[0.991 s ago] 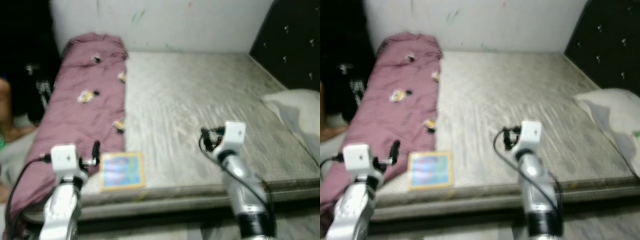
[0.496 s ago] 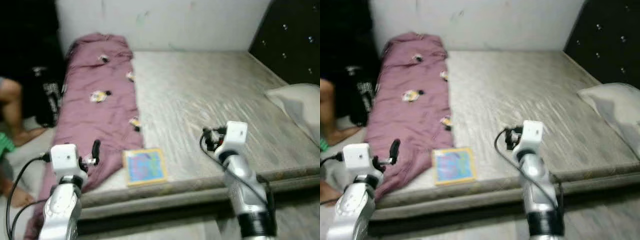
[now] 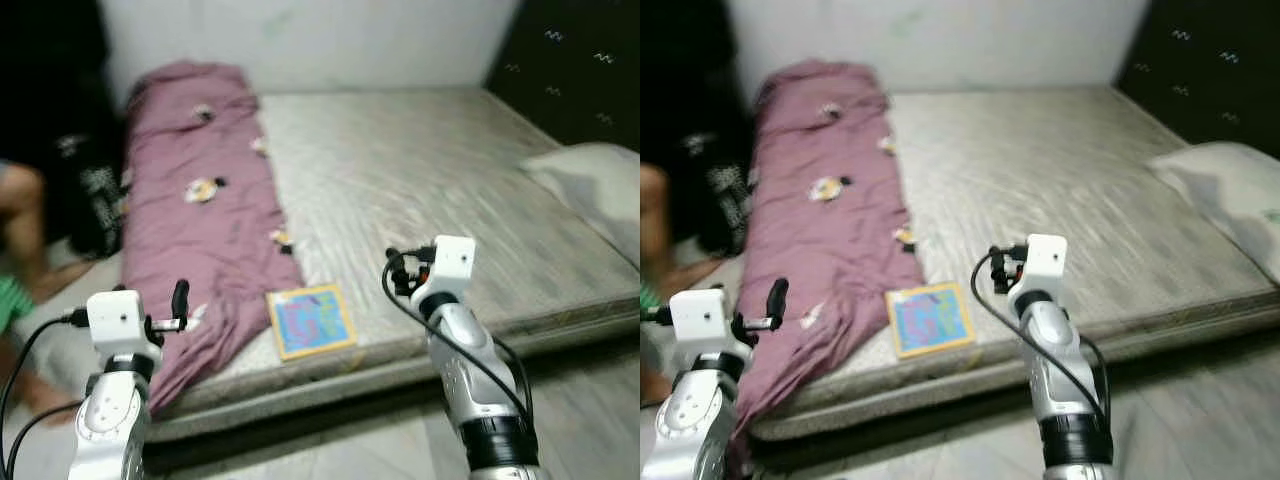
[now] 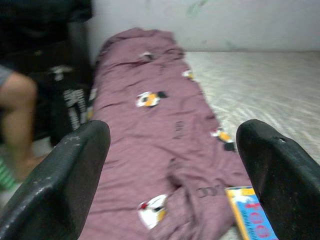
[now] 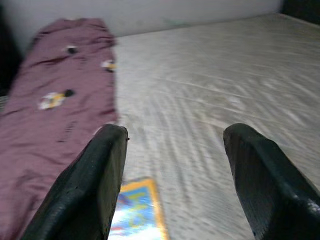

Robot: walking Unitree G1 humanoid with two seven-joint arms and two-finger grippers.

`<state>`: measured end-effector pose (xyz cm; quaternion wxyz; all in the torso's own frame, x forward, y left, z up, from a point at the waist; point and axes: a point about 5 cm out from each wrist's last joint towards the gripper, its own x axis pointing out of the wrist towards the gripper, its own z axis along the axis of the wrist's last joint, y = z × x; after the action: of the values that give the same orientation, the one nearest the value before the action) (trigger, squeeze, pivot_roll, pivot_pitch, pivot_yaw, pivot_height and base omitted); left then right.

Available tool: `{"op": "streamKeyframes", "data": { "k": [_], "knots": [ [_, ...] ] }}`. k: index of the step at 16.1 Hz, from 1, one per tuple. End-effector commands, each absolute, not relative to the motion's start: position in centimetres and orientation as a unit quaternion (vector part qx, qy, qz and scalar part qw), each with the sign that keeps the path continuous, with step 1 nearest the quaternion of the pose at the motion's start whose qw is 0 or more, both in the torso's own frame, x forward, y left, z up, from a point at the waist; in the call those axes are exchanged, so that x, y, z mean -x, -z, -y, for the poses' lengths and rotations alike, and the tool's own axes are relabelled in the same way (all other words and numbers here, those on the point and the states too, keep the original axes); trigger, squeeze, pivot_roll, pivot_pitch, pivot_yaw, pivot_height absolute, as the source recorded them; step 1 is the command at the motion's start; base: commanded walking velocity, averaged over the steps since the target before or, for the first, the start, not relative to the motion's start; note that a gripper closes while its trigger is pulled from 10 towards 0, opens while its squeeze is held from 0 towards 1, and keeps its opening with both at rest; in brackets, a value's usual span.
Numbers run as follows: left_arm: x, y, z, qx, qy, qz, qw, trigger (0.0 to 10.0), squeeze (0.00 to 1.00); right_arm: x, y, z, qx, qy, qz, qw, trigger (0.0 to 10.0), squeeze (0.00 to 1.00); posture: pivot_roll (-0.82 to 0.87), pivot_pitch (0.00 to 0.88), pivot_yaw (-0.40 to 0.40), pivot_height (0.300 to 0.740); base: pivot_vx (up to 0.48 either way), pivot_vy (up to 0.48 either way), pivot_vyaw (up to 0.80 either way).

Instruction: Clean up the room

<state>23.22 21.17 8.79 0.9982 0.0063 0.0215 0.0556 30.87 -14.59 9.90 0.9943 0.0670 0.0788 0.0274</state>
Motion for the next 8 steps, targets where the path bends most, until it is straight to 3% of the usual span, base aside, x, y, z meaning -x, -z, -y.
{"op": "streamKeyframes", "data": {
  "k": [1,8],
  "knots": [
    [-23.37,-9.19,-20.55,-0.003,-0.041,-0.011,0.999,10.0,0.0,-30.82,-9.95,15.41,-0.063,-0.016,-0.077,0.995,10.0,0.0,-0.02,0.0,-0.055,0.74,0.251,0.0,0.0],
    [-23.23,-9.2,-20.46,-0.004,-0.036,-0.009,0.999,10.0,0.0,-30.74,-9.88,15.41,-0.06,-0.018,-0.079,0.995,10.0,0.0,-0.02,0.0,-0.057,0.74,0.293,0.0,0.0]
  ]
}}
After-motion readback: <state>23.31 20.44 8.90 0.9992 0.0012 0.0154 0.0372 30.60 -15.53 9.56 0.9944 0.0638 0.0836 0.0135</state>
